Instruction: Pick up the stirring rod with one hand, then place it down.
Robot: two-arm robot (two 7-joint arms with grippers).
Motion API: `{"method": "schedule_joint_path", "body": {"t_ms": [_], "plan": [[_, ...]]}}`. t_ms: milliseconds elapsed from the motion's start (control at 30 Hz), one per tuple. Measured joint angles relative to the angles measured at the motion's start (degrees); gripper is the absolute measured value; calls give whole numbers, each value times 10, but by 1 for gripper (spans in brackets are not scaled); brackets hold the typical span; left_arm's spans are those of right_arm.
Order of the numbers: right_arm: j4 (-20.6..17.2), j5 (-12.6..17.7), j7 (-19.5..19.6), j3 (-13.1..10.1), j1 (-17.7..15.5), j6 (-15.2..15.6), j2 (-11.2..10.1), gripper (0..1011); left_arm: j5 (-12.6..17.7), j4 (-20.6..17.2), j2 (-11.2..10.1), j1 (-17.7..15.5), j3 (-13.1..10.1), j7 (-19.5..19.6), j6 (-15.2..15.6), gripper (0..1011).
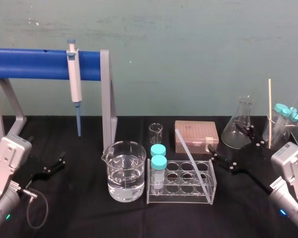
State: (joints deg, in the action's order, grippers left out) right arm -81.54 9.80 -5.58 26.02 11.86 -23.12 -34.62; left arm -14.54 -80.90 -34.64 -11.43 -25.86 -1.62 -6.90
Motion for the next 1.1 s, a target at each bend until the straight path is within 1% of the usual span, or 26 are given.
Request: {"method": "schedule_joint_path", "body": {"t_ms": [33, 100, 167, 200, 300, 333, 433, 533, 633, 867, 900, 1067, 1100], "plan": [[0, -2, -10, 2, 3, -12, 1, 1003, 0, 0, 0, 0, 0, 0, 0, 1000], [1, -2, -21, 4, 7, -23, 3, 1003, 0, 0, 0, 0, 0, 0, 0, 1000], [6, 1, -40, 8, 13, -36, 6, 1003, 0, 0, 0, 0, 0, 0, 0, 1000], [10, 6, -54, 10, 17, -42, 9, 1003, 0, 0, 0, 0, 0, 0, 0, 1000], [18, 20, -76, 13, 25, -48, 15, 1003, 0, 0, 0, 0, 0, 0, 0, 1000], [26, 31, -93, 16, 31, -51, 19, 1003, 0, 0, 0, 0, 0, 0, 0, 1000], [38, 50, -119, 19, 42, -54, 26, 1003, 0, 0, 0, 0, 0, 0, 0, 1000], [58, 81, -159, 22, 58, -54, 39, 1003, 0, 0, 0, 0, 0, 0, 0, 1000], [73, 99, -181, 22, 69, -50, 48, 1003, 0, 0, 0, 0, 0, 0, 0, 1000], [106, 128, -221, 18, 91, -40, 68, 1003, 0, 0, 0, 0, 0, 0, 0, 1000], [106, 128, -221, 18, 91, -40, 68, 1003, 0, 0, 0, 0, 0, 0, 0, 1000], [135, 154, -257, 15, 109, -26, 83, 1003, 0, 0, 0, 0, 0, 0, 0, 1000], [144, 163, -269, 15, 114, -20, 88, 1003, 0, 0, 0, 0, 0, 0, 0, 1000]]}}
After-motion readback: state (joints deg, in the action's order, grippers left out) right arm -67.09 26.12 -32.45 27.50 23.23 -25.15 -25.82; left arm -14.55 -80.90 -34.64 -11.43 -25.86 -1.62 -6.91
